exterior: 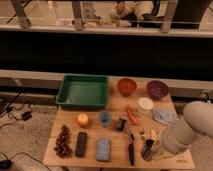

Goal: Stack cups on top of each other

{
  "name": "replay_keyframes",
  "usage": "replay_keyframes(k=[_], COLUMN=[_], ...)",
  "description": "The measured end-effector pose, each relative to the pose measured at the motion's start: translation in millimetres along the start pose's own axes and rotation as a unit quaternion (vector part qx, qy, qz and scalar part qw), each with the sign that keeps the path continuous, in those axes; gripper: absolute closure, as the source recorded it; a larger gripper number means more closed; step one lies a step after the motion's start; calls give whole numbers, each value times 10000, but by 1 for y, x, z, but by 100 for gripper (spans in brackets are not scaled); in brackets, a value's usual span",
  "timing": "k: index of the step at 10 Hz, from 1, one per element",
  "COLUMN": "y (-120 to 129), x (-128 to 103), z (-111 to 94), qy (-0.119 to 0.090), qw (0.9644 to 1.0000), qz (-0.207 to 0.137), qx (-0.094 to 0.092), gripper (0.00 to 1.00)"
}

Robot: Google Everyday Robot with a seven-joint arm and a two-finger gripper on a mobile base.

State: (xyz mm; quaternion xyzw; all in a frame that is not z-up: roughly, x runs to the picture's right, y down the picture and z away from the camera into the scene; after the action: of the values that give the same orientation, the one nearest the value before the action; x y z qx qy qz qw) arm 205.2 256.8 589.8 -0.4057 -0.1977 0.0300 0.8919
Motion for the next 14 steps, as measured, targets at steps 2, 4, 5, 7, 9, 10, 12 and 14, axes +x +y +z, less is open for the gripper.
replay_keyframes(k=[2,4,5,7,9,10,12,14], y=[-31,-40,-39,-39,-39,-39,-39,-50], x=[-8,-9,-9,-9,-9,-9,-9,-17], z=[3,4,4,4,4,4,4,10], qy=[69,93,95,98,98,98,97,-2], qw=[10000,9999,9999,9999,9999,9999,9999,9999], qz=[-47,-43,-41,-48,-44,-46,-40,-105], qx=[-4,-15,-18,-28,-27,-28,-30,33], gripper=[97,97,97,97,97,97,97,97])
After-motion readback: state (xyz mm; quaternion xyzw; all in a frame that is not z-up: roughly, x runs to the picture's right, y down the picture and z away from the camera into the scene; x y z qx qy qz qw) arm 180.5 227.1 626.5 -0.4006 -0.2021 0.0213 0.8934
